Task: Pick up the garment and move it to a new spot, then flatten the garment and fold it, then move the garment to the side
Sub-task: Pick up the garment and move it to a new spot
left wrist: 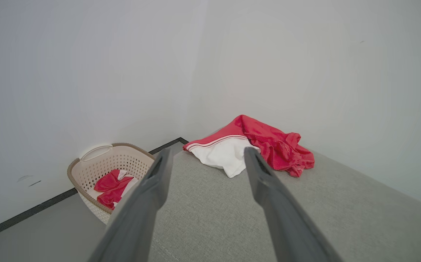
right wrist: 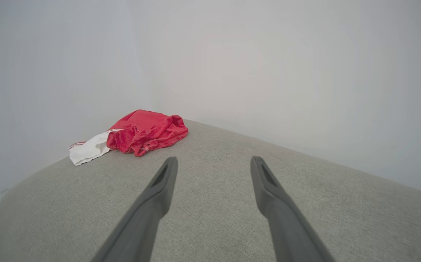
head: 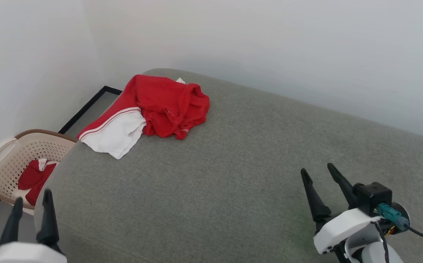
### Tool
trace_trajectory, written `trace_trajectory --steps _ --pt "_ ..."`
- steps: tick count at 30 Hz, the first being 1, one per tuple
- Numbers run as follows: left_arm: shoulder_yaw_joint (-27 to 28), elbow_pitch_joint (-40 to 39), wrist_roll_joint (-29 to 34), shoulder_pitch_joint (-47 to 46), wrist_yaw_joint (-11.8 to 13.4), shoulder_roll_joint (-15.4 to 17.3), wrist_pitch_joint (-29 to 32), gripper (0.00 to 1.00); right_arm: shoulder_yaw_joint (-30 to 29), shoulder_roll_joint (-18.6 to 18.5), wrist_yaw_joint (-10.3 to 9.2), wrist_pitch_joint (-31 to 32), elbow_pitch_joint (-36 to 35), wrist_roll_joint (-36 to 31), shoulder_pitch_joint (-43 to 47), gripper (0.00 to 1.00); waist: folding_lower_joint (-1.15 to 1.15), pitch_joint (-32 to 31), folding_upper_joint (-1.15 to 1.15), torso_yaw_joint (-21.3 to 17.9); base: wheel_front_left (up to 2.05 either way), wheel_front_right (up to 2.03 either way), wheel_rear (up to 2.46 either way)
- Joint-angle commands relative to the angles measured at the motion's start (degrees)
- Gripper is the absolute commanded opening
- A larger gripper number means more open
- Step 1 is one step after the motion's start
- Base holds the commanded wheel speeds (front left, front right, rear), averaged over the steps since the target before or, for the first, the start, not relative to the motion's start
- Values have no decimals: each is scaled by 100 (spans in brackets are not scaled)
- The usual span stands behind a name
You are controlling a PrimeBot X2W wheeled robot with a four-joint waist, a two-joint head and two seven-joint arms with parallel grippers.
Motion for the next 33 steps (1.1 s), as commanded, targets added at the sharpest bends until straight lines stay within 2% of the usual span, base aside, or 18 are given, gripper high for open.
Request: trace_trajectory --steps 1,6,14,25,33 --pt "-19 61 -41 -214 -66 58 47 100 -64 24 -1 -29 -23 -58 28 100 0 58 0 -57 0 0 0" --pt "-29 277 -111 -650 -175 148 112 100 -151 44 0 24 -104 -130 -25 100 0 224 0 -215 0 0 0" --pt "-21 961 -267 -1823 -513 442 232 100 -240 16 0 164 -360 -324 -326 100 0 863 0 -702 0 0 0" --pt "-191 2520 -552 -3643 -913 853 536 100 -370 -35 0 287 -719 -581 -846 100 0 1970 0 -1357 0 0 0" --pt "-519 3770 -759 -4846 -998 1134 960 100 -327 -50 0 410 -959 -782 -1148 100 0 2688 0 -1725 0 0 0"
